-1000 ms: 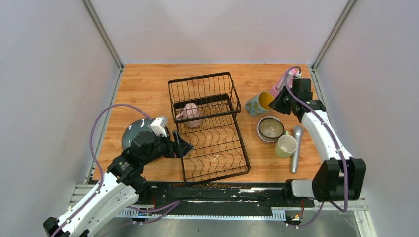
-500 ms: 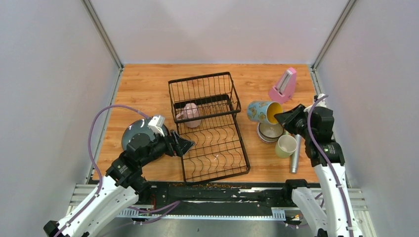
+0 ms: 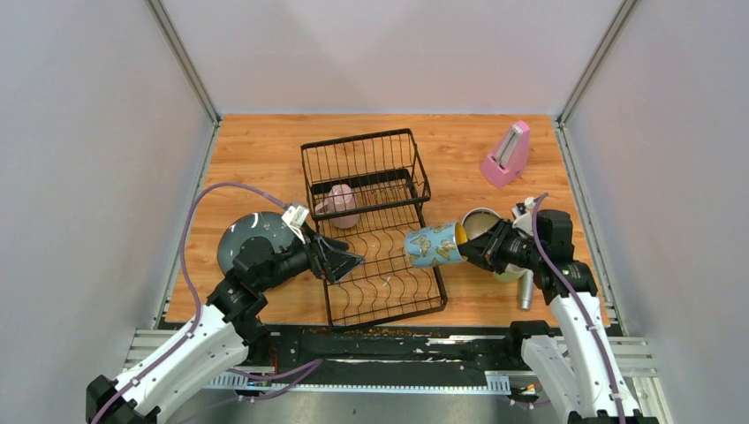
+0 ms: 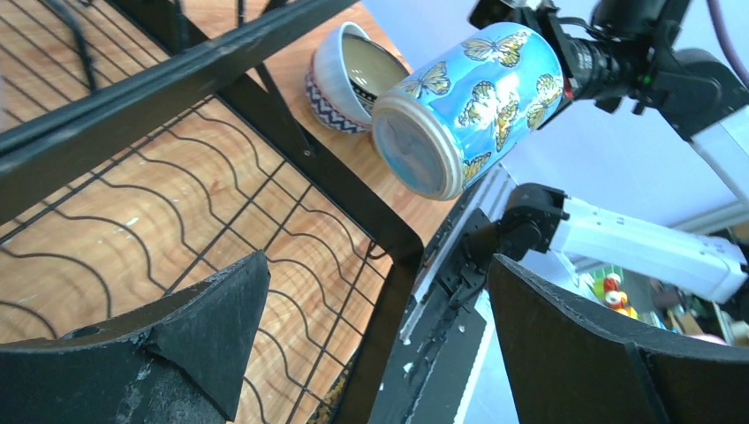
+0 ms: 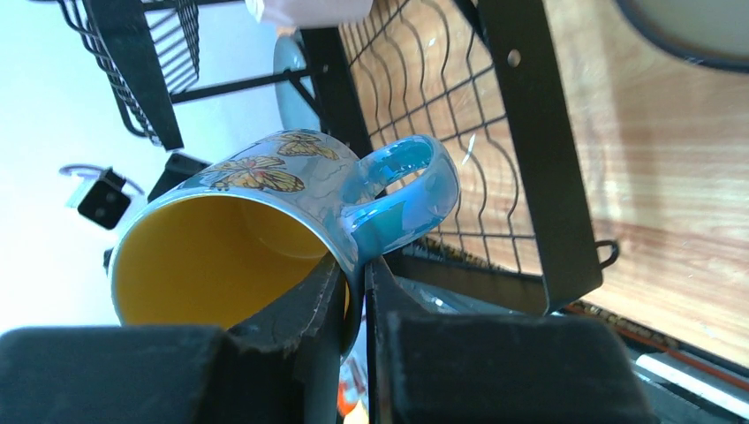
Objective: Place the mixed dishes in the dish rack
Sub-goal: Pick up the cup at the center of the board.
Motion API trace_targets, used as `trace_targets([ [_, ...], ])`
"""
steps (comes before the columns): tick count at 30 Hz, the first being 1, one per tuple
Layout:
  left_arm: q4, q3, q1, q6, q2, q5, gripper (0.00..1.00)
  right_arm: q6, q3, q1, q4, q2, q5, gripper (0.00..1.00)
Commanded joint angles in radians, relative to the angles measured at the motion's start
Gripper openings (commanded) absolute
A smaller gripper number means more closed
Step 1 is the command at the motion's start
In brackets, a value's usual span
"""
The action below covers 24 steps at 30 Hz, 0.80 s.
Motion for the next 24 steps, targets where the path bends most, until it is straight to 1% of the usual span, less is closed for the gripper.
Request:
trace_targets([
  [1, 0.168, 0.014, -0.004, -0.002, 0.080, 0.129, 1.00, 0.072, -0.007, 0.001, 0.169, 0.037, -0.243, 0.00],
  [5, 0.163, 0.083, -0.026, 0.038, 0.157, 0.172, 1.00, 0.132, -0.055, 0.005, 0.296, 0.078, -0.336, 0.00],
  [7, 0.132, 0.128, -0.067, 0.088, 0.185, 0.148, 1.00, 0.151, -0.061, 0.015, 0.330, 0.101, -0.367, 0.00],
  [9, 0.093, 0.171, -0.146, 0.152, 0.213, 0.056, 1.00, 0.157, -0.053, 0.026, 0.345, 0.126, -0.383, 0.00],
  [10, 0.083, 0.187, -0.166, 0.192, 0.229, 0.030, 1.00, 0.160, -0.049, 0.031, 0.353, 0.134, -0.391, 0.00],
  [11, 0.086, 0.189, -0.203, 0.206, 0.235, -0.018, 1.00, 0.164, -0.045, 0.036, 0.363, 0.141, -0.397, 0.00],
  [13, 0.155, 0.179, -0.249, 0.237, 0.244, -0.072, 1.00, 0.169, -0.036, 0.041, 0.375, 0.153, -0.414, 0.00],
  [17, 0.182, 0.168, -0.303, 0.290, 0.252, -0.148, 1.00, 0.175, -0.037, 0.044, 0.387, 0.161, -0.436, 0.00],
  [24, 0.158, 0.167, -0.347, 0.341, 0.235, -0.174, 1.00, 0.213, -0.050, 0.090, 0.431, 0.168, -0.437, 0.00],
])
